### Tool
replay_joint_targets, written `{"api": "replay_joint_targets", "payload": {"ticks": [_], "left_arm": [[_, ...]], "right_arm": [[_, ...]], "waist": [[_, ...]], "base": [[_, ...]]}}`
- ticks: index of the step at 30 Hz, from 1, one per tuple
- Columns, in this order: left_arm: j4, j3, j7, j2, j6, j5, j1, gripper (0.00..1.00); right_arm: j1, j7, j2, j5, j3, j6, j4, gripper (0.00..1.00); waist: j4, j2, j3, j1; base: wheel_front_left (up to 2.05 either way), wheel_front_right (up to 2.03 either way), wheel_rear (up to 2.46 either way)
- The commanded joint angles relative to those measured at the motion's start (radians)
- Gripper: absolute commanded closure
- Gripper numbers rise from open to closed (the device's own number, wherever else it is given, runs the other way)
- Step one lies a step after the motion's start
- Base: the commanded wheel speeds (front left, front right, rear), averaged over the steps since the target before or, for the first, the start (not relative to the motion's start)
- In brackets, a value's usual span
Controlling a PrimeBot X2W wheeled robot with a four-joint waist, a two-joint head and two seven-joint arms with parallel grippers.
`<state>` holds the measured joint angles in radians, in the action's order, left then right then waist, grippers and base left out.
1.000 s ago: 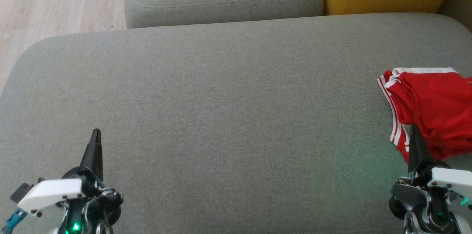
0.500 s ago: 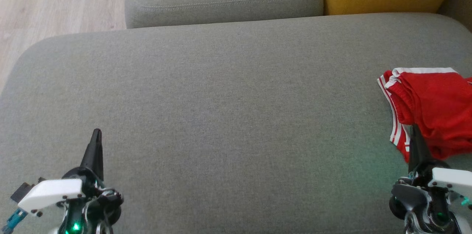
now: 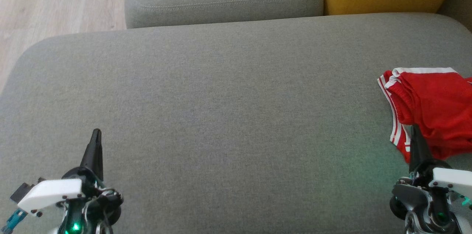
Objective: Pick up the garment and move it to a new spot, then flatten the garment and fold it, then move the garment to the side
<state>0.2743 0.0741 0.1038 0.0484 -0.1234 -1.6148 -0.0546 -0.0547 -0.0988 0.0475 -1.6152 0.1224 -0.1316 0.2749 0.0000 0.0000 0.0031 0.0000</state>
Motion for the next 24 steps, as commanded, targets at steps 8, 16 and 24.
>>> {"api": "replay_joint_targets", "payload": {"ticks": [8, 16, 24], "left_arm": [[-0.029, 0.034, 0.005, 0.006, -0.007, 0.002, -0.053, 1.00], [-0.029, 0.035, 0.006, 0.006, -0.007, 0.002, -0.053, 1.00], [-0.029, 0.036, 0.006, 0.005, -0.007, 0.003, -0.053, 1.00]], "right_arm": [[-0.052, -0.007, 0.010, -0.001, -0.018, 0.001, -0.031, 1.00], [-0.052, -0.008, 0.009, 0.000, -0.017, 0.001, -0.031, 1.00], [-0.053, -0.009, 0.008, 0.001, -0.016, 0.001, -0.030, 1.00]], "waist": [[0.000, 0.0000, 0.000, 0.0000], [0.000, 0.0000, 0.000, 0.0000], [0.000, 0.0000, 0.000, 0.0000]], "base": [[0.00, 0.00, 0.00], [0.00, 0.00, 0.00], [0.00, 0.00, 0.00]]}}
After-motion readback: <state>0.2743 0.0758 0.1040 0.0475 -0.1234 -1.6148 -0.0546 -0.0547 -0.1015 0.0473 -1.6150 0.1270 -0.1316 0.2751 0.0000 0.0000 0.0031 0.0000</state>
